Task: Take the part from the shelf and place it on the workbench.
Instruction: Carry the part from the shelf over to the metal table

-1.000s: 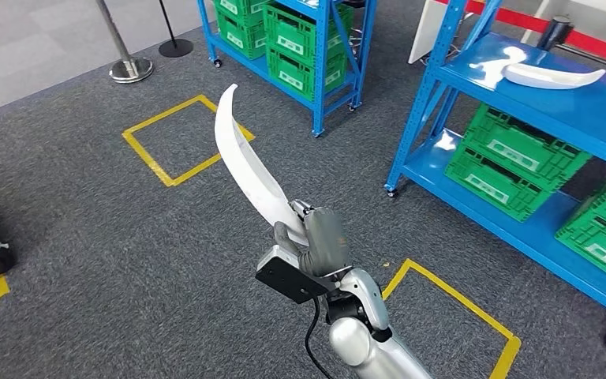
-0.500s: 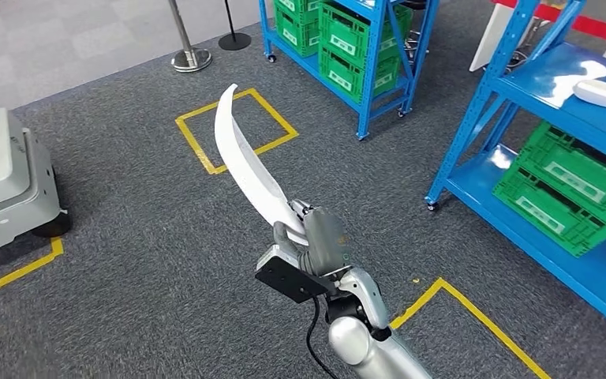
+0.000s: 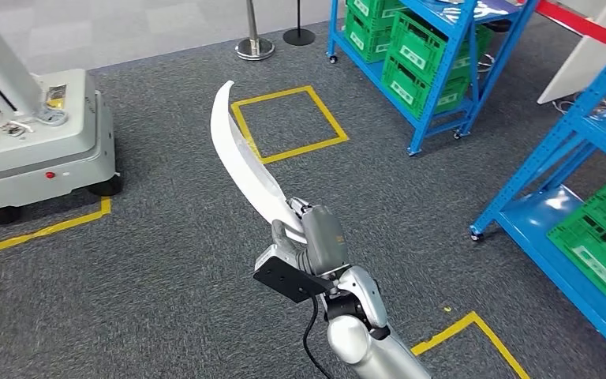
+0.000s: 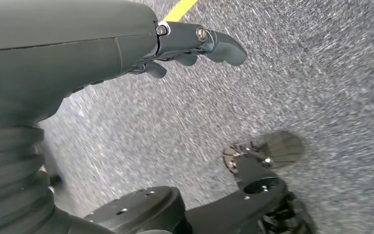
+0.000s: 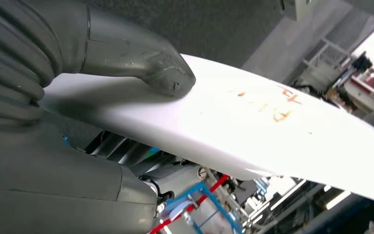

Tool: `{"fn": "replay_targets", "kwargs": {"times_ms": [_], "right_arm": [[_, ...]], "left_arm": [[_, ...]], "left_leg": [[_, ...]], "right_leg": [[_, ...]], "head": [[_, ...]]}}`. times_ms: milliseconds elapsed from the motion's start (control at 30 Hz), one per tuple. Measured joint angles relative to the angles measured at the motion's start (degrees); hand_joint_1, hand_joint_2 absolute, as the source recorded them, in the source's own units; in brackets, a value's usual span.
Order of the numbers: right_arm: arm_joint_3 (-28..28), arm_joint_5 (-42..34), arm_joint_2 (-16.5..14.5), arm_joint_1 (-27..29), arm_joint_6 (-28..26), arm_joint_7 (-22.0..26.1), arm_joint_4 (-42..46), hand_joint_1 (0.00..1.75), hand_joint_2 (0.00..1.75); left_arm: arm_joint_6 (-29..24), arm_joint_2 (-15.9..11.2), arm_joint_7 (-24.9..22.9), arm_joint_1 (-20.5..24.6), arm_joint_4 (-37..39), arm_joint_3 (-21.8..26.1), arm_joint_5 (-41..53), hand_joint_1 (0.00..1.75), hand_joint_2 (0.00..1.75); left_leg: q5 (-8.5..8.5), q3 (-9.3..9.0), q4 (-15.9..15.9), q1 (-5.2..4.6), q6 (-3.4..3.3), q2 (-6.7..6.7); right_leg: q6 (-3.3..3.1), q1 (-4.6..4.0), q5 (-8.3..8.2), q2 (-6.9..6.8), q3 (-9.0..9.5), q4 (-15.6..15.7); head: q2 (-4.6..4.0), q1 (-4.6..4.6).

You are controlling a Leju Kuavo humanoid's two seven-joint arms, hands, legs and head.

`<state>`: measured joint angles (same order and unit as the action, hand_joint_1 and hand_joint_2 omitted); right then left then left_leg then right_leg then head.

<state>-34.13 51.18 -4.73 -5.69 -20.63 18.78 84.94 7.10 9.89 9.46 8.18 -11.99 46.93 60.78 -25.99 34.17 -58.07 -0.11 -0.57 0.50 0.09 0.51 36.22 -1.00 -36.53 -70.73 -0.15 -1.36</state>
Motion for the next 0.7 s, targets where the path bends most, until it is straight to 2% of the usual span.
{"fn": "replay_targets", "kwargs": {"times_ms": [33, 67, 100, 133, 200, 233, 267, 333, 367, 433, 500, 533, 567, 600, 633, 700], "right_arm": [[0.0, -0.1, 0.1, 0.0, 0.2, 0.0, -0.1, 1.75, 1.75], [0.0, -0.1, 0.1, 0.1, 0.3, 0.1, -0.2, 1.75, 1.75], [0.0, -0.1, 0.2, 0.1, 0.4, 0.2, -0.3, 1.75, 1.75], [0.0, -0.2, 0.2, 0.1, 0.5, 0.3, -0.4, 1.75, 1.75], [0.0, -0.2, 0.1, 0.0, 0.6, 0.6, -0.6, 1.75, 1.75], [0.0, -0.2, 0.1, 0.1, 0.6, 0.6, -0.6, 1.75, 1.75], [0.0, -0.2, 0.0, 0.1, 0.6, 0.7, -0.7, 1.75, 1.75], [0.0, -0.2, -0.3, 0.0, 0.6, 0.7, -0.7, 1.75, 1.75], [0.0, -0.2, -0.5, 0.0, 0.6, 0.7, -0.7, 1.75, 1.75], [0.0, -0.1, -0.9, 0.0, 0.6, 0.6, -0.6, 1.75, 1.75], [0.0, -0.1, -1.0, 0.1, 0.6, 0.6, -0.6, 1.75, 1.75], [0.0, -0.1, -1.0, 0.2, 0.6, 0.6, -0.6, 1.75, 1.75], [0.0, -0.1, -1.0, 0.4, 0.6, 0.6, -0.6, 1.75, 1.75], [0.0, -0.1, -1.0, 0.5, 0.6, 0.6, -0.6, 1.75, 1.75], [0.0, -0.1, -1.0, 0.5, 0.6, 0.6, -0.6, 1.75, 1.75], [0.0, -0.1, -1.1, 0.5, 0.6, 0.6, -0.6, 1.75, 1.75]], "left_arm": [[0.0, 0.0, 0.2, 0.0, 0.0, 0.0, -0.2, 0.00, 1.75], [0.0, 0.1, 0.4, -0.1, 0.0, 0.0, -0.4, 0.00, 1.75], [0.0, 0.1, 0.5, -0.2, 0.0, 0.0, -0.5, 0.00, 1.75], [0.0, 0.2, 0.6, -0.3, 0.0, 0.0, -0.7, 0.00, 1.75], [0.0, 0.3, 0.7, -0.4, 0.0, 0.0, -0.9, 0.00, 1.75], [0.0, 0.3, 0.8, -0.4, 0.0, 0.0, -1.0, 0.00, 1.75], [0.0, 0.3, 0.8, -0.4, 0.0, 0.0, -1.1, 0.00, 1.75], [0.0, 0.3, 0.8, -0.7, 0.0, 0.0, -1.1, 0.00, 1.75], [0.0, 0.3, 0.8, -1.0, 0.0, 0.0, -1.1, 0.00, 1.75], [0.0, 0.2, 0.8, -1.2, 0.0, 0.1, -1.1, 0.00, 1.75], [0.0, 0.3, 0.9, -1.1, 0.0, 0.1, -1.1, 0.00, 1.75], [0.0, 0.3, 0.9, -1.1, 0.0, 0.1, -1.1, 0.00, 1.75], [0.0, 0.3, 0.9, -1.2, 0.0, 0.1, -1.1, 0.00, 1.75], [0.0, 0.3, 0.9, -1.3, 0.0, 0.1, -1.1, 0.00, 1.75], [0.0, 0.3, 0.9, -1.4, 0.0, 0.1, -1.1, 0.00, 1.75], [0.0, 0.2, 0.9, -1.3, 0.0, 0.1, -1.1, 0.00, 1.75]], "left_leg": [[-0.01, 0.06, -0.1, 0.00, -0.04, 0.88], [-0.03, 0.10, -0.2, 0.00, -0.04, 1.74], [-0.06, 0.13, -0.4, 0.03, 0.01, 2.65], [-0.12, 0.15, -0.6, 0.10, 0.12, 3.57], [-0.32, 0.35, -1.1, 0.25, 0.67, 5.29], [-0.35, 0.53, -1.3, 0.27, 1.08, 5.99], [-0.29, 0.73, -1.3, 0.30, 1.52, 6.56], [0.00, 1.09, -1.1, 0.40, 2.33, 7.51], [-0.06, 1.27, -1.2, 0.42, 2.61, 7.25], [-1.76, 2.77, -4.0, 0.25, 3.07, 4.56], [-5.20, 5.97, -10.7, 0.20, 3.40, 1.20], [-6.51, 7.52, -14.0, 0.28, 3.51, 0.50], [-6.97, 8.39, -15.9, 0.33, 3.53, 0.15], [-6.38, 8.22, -15.8, 0.34, 3.47, -0.06], [-4.94, 6.98, -13.6, 0.30, 3.33, -0.39], [-1.80, 2.80, -6.1, -0.14, 2.67, -2.61]], "right_leg": [[0.04, 0.01, 0.80, 0.47, -1.74, -3.0], [0.05, 0.02, 0.71, 0.67, -2.77, -4.5], [0.03, 0.06, -0.59, 0.81, -2.65, -3.6], [0.01, 0.15, -2.70, 1.15, -1.46, -0.7], [0.05, 0.39, -5.99, 3.17, 1.94, 6.9], [0.02, 0.44, -6.64, 4.02, 2.95, 9.2], [-0.09, 0.39, -6.66, 4.54, 3.32, 10.1], [-0.74, 0.23, -6.88, 3.79, 3.36, 10.2], [-1.13, 0.24, -7.03, 3.24, 3.52, 10.4], [-1.90, 0.32, -7.24, 1.91, 3.86, 10.8], [-2.38, 0.08, -7.12, 0.35, 3.93, 10.9], [-2.51, -0.06, -7.03, -0.51, 3.94, 10.9], [-2.59, -0.17, -6.95, -1.34, 3.95, 10.9], [-2.62, -0.24, -6.89, -2.11, 3.97, 10.9], [-2.60, -0.31, -6.80, -2.84, 4.05, 10.9], [-2.38, -0.50, -6.54, -4.17, 4.34, 10.9]], "head": [[0.00, -0.02], [0.00, -0.03], [0.00, -0.02], [0.00, -0.03], [0.00, -0.07], [0.00, -0.10], [0.00, -0.12], [0.00, -0.17], [0.00, -0.15], [0.00, 0.16], [0.00, 0.45], [0.00, 0.46], [0.00, 0.46], [0.00, 0.46], [0.00, 0.47], [0.00, 0.46]]}}
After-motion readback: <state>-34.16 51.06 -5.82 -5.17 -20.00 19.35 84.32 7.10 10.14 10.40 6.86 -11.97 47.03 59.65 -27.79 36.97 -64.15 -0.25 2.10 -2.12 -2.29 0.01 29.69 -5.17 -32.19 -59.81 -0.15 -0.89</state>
